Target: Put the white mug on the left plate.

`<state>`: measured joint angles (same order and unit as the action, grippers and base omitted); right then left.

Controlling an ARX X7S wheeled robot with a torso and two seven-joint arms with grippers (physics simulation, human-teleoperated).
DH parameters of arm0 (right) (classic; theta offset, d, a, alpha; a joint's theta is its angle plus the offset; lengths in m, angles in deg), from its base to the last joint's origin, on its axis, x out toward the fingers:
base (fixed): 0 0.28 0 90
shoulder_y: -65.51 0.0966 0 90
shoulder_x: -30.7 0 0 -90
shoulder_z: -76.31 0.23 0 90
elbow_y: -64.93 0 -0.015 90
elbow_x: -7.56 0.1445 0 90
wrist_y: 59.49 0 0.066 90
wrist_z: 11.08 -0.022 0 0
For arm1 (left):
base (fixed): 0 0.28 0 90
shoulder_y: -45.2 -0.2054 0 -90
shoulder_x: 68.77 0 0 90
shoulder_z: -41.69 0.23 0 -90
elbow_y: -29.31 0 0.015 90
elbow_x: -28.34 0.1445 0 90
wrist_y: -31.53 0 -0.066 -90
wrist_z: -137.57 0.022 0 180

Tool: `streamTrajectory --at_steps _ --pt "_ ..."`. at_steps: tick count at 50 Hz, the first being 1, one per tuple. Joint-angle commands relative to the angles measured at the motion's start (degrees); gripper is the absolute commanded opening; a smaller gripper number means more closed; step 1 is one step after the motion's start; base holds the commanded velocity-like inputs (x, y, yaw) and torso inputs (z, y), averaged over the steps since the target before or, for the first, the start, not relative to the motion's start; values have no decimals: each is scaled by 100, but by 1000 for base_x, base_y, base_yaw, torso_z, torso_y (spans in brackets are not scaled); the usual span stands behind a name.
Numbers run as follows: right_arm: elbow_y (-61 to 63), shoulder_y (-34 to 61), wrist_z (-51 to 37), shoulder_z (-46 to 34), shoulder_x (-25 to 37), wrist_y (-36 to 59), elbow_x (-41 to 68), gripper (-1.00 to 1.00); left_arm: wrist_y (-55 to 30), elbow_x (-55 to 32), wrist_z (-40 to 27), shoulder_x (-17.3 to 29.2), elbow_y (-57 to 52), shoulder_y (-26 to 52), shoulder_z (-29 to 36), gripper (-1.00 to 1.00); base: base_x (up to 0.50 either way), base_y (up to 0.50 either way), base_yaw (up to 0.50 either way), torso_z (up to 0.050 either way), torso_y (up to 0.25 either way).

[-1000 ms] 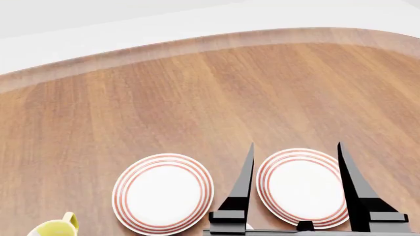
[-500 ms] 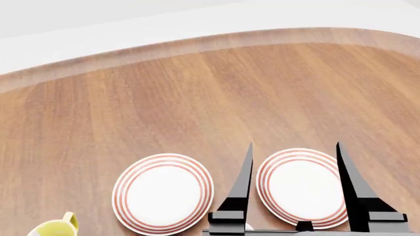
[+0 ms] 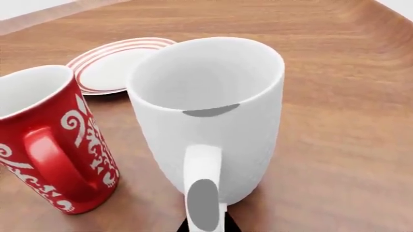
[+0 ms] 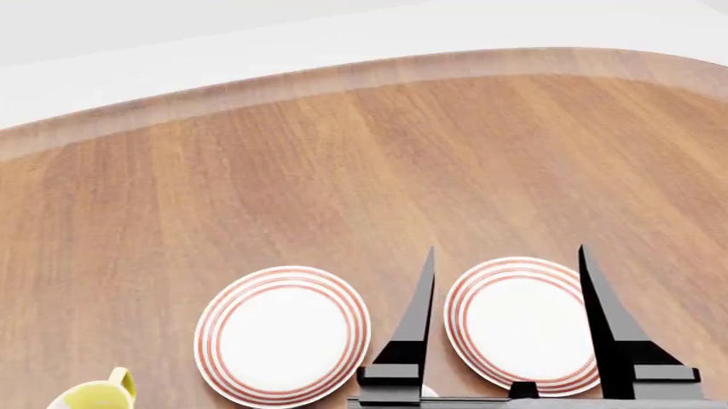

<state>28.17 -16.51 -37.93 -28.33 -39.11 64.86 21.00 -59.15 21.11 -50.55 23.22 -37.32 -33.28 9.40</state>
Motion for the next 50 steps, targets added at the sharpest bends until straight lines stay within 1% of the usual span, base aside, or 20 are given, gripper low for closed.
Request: streamTrajectory --at_steps 1,9,23,34,43,50 --pt "-6 16 -35 -37 21 -6 12 100 -37 -88 -100 88 -140 41 82 -100 0 0 0 0 0" --pt "38 37 -67 -40 39 28 37 100 -136 -148 -147 160 -365 114 81 -100 0 0 0 0 0" --pt "28 19 -92 -52 81 -26 71 100 -750 -165 -312 475 -1670 155 118 -100 0 0 0 0 1" --pt "68 31 -128 -47 111 -14 112 100 -1103 -169 -388 595 -2355 237 141 -100 0 0 0 0 0" --pt "101 43 -162 -44 139 0 142 100 -1425 -261 -425 668 -2840 384 48 -100 0 0 0 0 0" --pt "89 50 -188 -70 149 -13 148 100 -1667 -441 -444 696 -3131 573 -162 -100 0 0 0 0 0"
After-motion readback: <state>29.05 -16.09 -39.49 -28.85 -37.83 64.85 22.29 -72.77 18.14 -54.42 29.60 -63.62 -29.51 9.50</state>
